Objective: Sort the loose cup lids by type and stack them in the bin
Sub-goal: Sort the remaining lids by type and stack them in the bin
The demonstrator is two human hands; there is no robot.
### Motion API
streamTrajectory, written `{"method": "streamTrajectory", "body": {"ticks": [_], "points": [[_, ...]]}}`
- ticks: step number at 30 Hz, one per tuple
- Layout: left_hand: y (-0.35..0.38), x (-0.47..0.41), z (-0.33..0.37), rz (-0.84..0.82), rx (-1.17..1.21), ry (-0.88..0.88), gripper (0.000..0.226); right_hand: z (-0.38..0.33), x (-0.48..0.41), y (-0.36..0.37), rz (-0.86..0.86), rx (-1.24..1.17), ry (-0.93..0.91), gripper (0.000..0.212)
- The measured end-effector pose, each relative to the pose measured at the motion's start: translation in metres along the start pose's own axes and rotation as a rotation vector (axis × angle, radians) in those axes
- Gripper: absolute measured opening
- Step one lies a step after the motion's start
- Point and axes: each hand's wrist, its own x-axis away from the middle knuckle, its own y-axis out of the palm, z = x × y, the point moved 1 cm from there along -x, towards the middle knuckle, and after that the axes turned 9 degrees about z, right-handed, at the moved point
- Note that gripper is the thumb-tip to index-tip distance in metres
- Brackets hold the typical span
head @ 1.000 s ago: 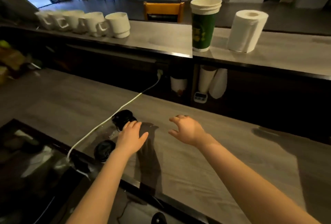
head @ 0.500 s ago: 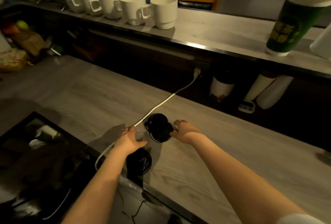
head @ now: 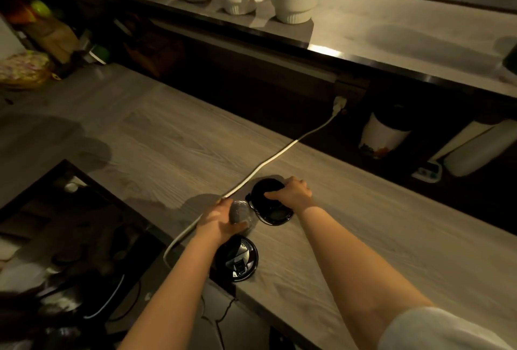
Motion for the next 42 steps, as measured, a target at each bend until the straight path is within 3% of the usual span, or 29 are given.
{"method": "streamTrajectory", "body": {"ticks": [5, 9, 16, 21, 26, 29, 42], "points": [[-0.002, 0.003, 0.000, 0.030, 0.023, 0.020, 0.067, 0.007, -0.004, -0.001, 0.029, -0.430, 0.117, 0.048], [-0.004, 0.006, 0.002, 0.030, 0.055, 0.014, 0.063, 0.015, 0.005, -0.011, 0.033, -0.781, 0.179, 0.043], [-0.020, 0.020, 0.026, 0.246, 0.139, 0.022, 0.066, 0.036, 0.029, -0.047, 0.090, -0.892, 0.031, 0.024], [-0.031, 0.041, 0.082, 0.285, 0.149, 0.115, 0.072, 0.068, 0.052, -0.085, 0.233, -0.941, 0.006, 0.048], [-0.018, 0.075, 0.150, 0.370, 0.184, 0.304, 0.068, 0.130, 0.091, -0.137, 0.404, -1.029, -0.031, 0.019], [0.003, 0.099, 0.195, 0.346, 0.215, 0.408, 0.066, 0.181, 0.119, -0.168, 0.520, -1.055, -0.045, 0.002], [0.124, 0.219, 0.419, 0.114, 0.172, 0.848, 0.070, 0.415, 0.243, -0.285, 0.942, -1.110, 0.091, 0.004]]}}
